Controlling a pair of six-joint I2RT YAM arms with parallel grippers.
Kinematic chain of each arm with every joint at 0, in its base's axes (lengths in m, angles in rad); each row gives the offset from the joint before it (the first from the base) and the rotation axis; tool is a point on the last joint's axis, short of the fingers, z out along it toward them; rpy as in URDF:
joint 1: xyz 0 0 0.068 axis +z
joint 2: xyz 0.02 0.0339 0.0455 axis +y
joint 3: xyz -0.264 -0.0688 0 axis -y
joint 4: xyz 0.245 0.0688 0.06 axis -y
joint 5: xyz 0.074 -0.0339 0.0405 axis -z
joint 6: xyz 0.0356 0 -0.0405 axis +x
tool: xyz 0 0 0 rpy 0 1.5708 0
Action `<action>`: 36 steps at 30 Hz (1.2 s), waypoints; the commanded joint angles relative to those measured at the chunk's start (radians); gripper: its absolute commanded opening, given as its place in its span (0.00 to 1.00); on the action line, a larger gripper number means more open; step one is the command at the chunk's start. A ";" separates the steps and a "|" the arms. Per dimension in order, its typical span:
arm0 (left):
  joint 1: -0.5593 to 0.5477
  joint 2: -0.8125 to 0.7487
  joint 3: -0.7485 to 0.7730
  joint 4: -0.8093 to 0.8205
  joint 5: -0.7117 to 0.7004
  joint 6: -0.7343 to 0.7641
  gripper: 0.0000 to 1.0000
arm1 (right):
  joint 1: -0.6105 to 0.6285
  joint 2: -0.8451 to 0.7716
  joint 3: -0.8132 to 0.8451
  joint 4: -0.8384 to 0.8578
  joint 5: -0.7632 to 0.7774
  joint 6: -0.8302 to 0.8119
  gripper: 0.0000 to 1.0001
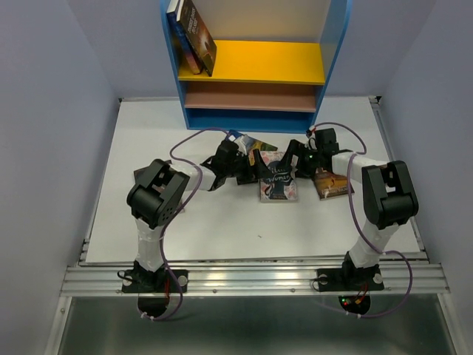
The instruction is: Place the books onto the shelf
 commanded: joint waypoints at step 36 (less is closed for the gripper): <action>-0.057 -0.328 -0.009 0.103 -0.205 0.343 0.00 | 0.006 -0.459 -0.021 0.003 0.428 -0.019 1.00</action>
